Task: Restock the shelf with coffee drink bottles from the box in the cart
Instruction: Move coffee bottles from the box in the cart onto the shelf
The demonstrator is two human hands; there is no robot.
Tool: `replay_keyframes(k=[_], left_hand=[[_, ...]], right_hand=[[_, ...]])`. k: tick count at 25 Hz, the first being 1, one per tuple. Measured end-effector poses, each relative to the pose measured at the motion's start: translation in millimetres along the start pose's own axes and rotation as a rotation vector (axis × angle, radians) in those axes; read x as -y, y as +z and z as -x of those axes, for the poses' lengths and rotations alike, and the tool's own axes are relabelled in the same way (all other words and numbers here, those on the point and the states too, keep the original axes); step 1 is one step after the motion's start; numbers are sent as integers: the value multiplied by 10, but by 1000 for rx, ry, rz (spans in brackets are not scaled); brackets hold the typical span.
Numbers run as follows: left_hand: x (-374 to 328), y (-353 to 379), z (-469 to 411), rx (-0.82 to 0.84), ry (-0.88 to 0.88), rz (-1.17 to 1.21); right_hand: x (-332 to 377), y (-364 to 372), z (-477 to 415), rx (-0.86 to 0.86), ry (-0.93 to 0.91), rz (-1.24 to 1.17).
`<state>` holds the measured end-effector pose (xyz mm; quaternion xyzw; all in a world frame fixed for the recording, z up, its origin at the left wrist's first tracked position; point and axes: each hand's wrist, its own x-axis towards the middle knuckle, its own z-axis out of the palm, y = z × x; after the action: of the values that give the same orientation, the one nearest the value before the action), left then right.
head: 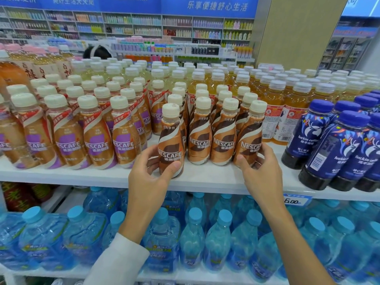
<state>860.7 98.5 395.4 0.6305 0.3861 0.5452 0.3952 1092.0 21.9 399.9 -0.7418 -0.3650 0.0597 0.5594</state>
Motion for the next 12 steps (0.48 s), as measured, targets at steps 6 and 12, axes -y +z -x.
replay_keyframes(k=[6, 12], left_hand=[[6, -36, -19, 19, 22, -22], [73, 1, 39, 7, 64, 1]], right_hand=[[58, -2, 49, -5, -24, 26], [115, -20, 224, -13, -16, 110]])
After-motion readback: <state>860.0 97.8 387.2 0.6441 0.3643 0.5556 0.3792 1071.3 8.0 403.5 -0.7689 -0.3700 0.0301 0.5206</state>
